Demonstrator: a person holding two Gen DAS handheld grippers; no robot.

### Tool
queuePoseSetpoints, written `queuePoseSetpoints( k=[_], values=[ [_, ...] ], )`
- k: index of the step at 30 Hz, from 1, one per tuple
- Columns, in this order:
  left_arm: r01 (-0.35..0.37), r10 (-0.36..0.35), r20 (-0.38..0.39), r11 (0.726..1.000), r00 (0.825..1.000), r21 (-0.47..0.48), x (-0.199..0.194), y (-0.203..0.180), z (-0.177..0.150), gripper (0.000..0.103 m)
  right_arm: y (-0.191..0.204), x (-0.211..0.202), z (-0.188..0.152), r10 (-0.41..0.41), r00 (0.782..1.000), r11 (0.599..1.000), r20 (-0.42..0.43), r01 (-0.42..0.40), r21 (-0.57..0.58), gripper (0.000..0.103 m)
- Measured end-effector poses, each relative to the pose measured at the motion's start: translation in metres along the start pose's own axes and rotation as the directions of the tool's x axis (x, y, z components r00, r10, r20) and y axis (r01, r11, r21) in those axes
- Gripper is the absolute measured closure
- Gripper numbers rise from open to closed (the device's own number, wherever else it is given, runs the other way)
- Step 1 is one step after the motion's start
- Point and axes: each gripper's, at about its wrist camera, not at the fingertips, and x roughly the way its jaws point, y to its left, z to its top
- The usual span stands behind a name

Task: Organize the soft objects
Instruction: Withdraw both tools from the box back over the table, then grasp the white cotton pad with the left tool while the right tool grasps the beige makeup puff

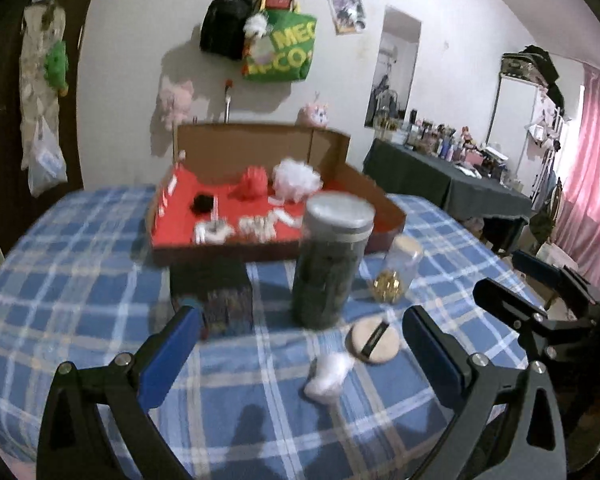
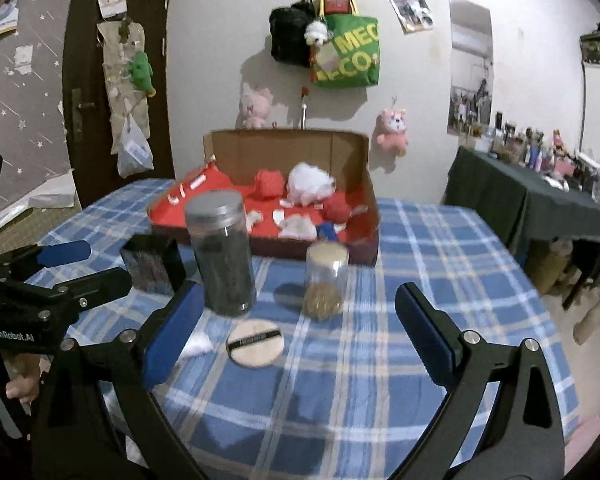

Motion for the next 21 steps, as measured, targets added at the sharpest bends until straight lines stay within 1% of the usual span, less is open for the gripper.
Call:
queuePoseSetpoints(
  k=[7, 10, 15, 18, 21],
  values=[
    [0.002, -0.004, -0.090, 1.000, 0.996, -0.028, 0.025, 0.007, -0.023, 0.000, -0.003, 0.028, -0.028, 0.023, 0.995, 0.999, -0.100, -0.019, 0.036, 0.005],
    [-0.005, 0.002, -0.114, 1.000, 0.993, -0.023, 0.032, 0.008, -0.029, 0.000, -0.004, 0.035, -0.036, 0.010, 0.993, 1.000, -0.120, -0.007, 0.027, 0.005],
    [-0.003, -0.001, -0.150, 1.000, 0.989, -0.025, 0.042, 0.009, -0.034, 0.000, -0.006, 0.046, -0.039, 0.025, 0.989, 0.999, -0.147, -0.019, 0.038, 0.005],
    [-0.001, -0.001, -0.177, 1.000, 0.984, -0.011, 0.048, 0.008, -0.036, 0.000, -0.010, 0.053, -0.038, 0.062, 0.984, 0.997, -0.165, -0.052, 0.059, 0.005],
    [0.006, -0.004, -0.203, 1.000, 0.979, 0.006, 0.055, 0.006, -0.037, 0.001, -0.015, 0.063, -0.037, 0.117, 0.974, 0.991, -0.193, -0.103, 0.083, 0.005]
  ],
)
